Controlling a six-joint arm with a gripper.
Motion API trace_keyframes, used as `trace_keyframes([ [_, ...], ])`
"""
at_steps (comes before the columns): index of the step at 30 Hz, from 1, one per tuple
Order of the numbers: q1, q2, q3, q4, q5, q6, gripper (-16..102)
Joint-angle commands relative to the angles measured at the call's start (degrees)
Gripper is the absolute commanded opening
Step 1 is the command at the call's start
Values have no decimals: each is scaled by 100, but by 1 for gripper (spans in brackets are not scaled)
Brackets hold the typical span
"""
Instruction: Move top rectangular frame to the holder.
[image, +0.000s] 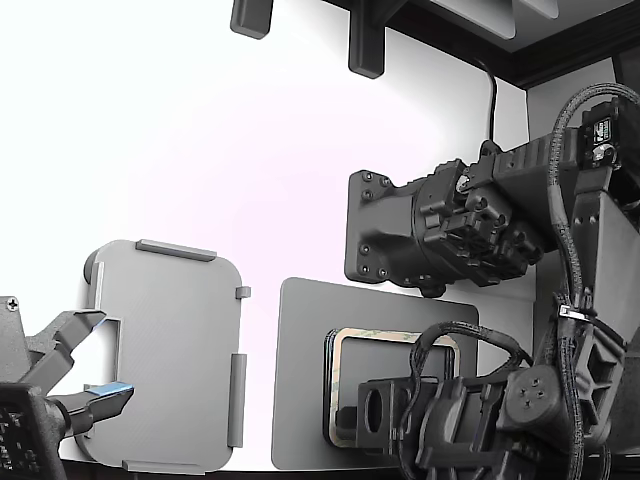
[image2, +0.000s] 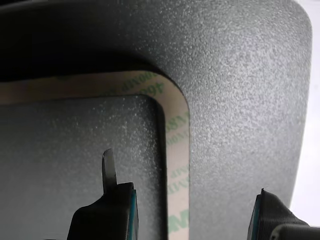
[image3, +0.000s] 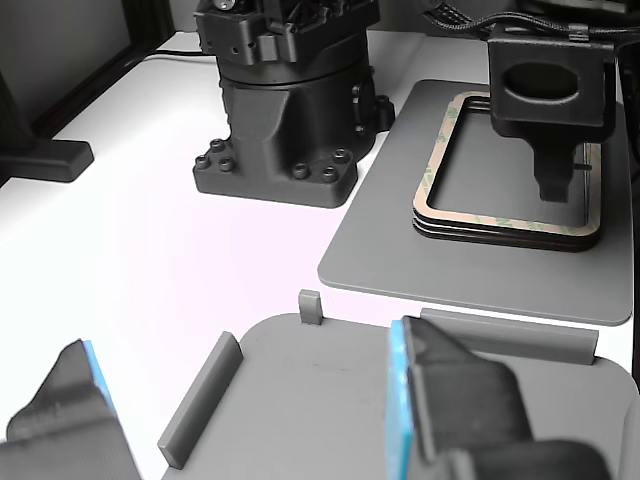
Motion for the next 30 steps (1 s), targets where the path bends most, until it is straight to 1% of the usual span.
trace_keyframes([
  [1,-44,114,-97,-70,-9,26,92],
  [3,-44,62,-105,-62,-9,9,88],
  [6,-44,9,-53,-105,-9,44,78],
  [9,-79,-53,-18,-176,-9,88,74],
  [16,-202,-229,-97,-176,-79,-35,73],
  [30,-554,-299,-97,-229,-413,-483,71],
])
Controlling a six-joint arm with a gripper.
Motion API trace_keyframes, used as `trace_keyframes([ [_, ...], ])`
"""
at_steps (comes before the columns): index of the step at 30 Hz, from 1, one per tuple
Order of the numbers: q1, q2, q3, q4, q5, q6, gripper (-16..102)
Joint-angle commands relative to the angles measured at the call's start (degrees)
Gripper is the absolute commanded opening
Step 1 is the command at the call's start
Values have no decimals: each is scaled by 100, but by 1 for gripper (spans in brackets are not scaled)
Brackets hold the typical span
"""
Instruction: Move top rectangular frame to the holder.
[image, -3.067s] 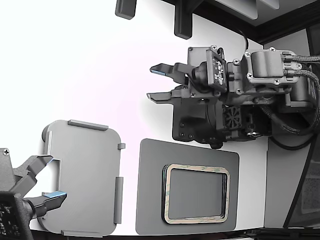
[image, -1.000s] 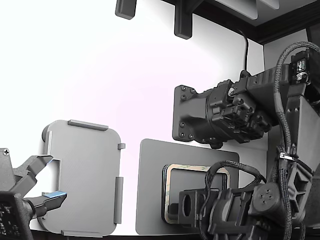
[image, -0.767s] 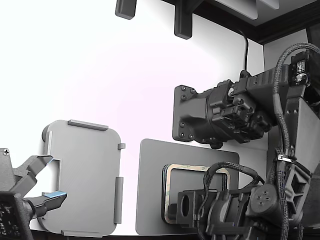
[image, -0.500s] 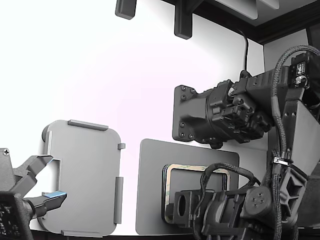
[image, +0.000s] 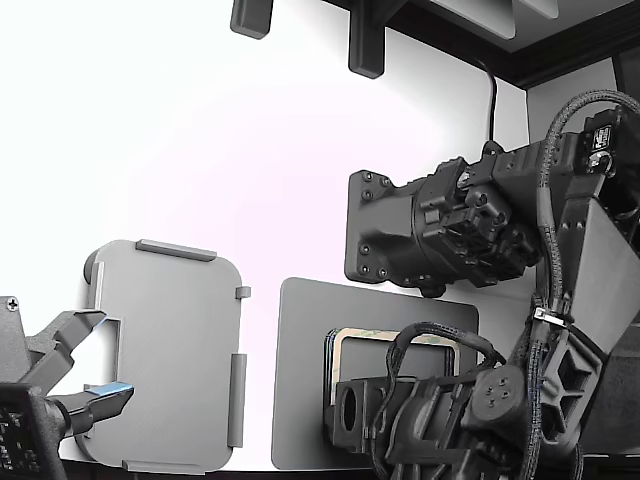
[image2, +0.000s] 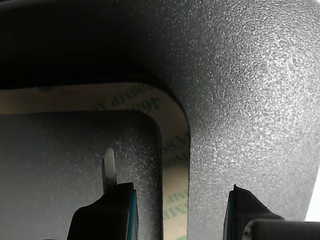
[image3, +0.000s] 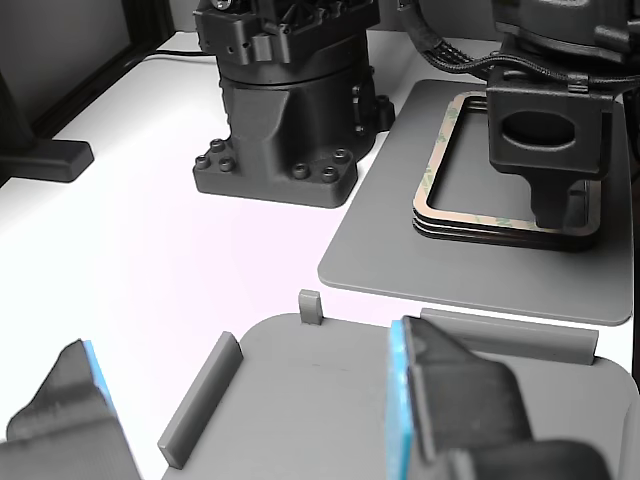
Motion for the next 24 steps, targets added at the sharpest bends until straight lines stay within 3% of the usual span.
trace_keyframes([
  [1,-123,123,-97,-26,-35,-44,71],
  [10,-334,114,-18,-53,-97,-88,70],
  [24,-343,26,53,-141,-79,114,54],
])
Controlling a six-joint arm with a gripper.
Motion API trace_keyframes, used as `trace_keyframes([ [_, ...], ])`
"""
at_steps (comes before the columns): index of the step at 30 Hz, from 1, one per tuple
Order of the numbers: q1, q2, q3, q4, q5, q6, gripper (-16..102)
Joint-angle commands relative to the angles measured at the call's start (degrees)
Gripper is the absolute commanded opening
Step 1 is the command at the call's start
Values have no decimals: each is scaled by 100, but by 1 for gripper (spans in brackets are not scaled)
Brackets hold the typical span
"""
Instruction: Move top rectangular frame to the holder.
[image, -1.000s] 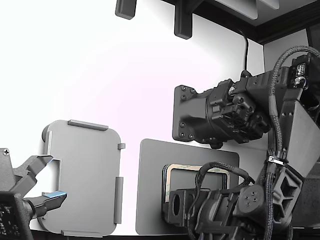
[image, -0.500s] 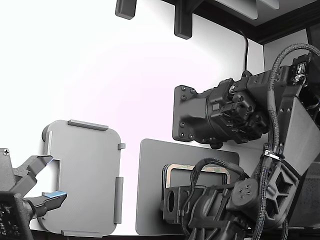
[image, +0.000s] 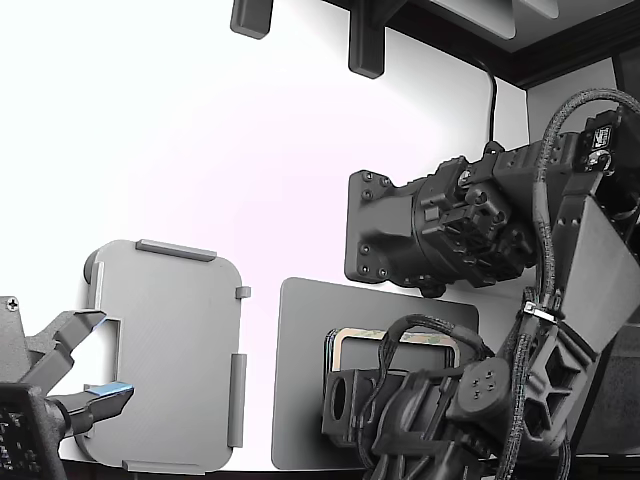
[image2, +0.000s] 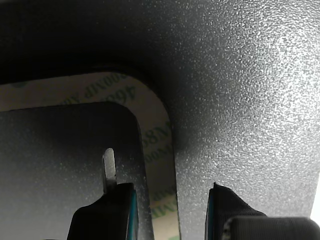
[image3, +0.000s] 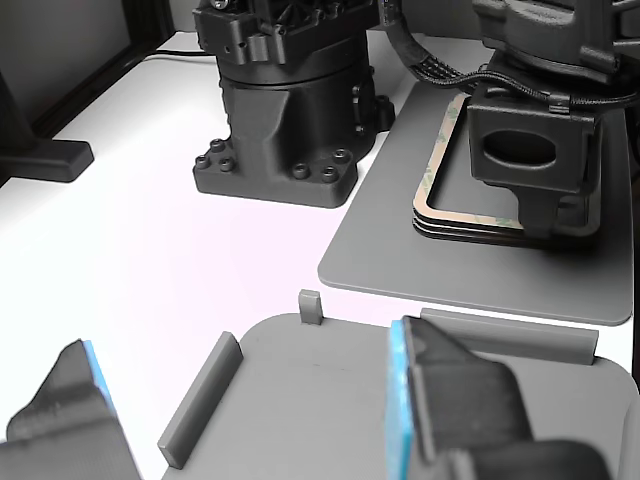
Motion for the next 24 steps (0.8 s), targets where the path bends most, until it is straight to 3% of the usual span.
trace_keyframes([
  [1,-105,97,-62,-70,0,18,53],
  [24,-97,158,44,-123,26,97,38],
])
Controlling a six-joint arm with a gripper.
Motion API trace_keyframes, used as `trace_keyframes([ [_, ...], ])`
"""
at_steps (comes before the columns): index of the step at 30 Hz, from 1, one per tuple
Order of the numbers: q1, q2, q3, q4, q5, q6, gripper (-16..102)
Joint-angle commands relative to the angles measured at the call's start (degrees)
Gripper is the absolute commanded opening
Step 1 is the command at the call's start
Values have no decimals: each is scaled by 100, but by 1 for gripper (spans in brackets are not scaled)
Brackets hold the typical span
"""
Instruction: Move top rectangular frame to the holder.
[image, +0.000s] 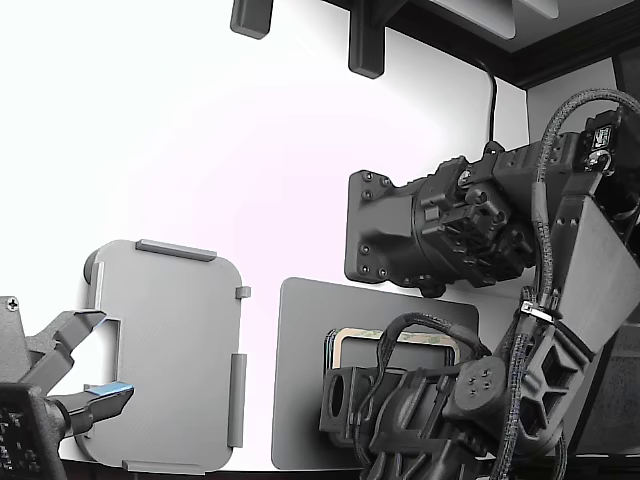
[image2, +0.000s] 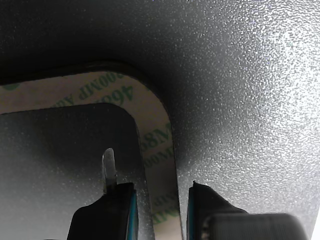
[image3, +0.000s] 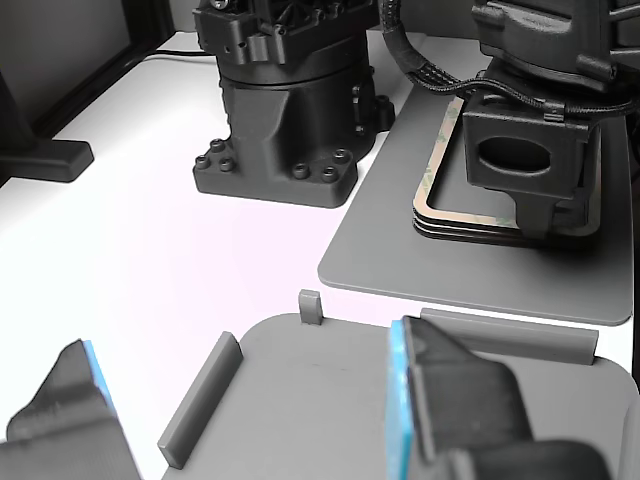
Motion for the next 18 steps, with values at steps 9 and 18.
trace_keyframes([
  [9,-97,237,62,-88,53,-18,35],
  [18,-97,255,70,-105,123,0,18],
])
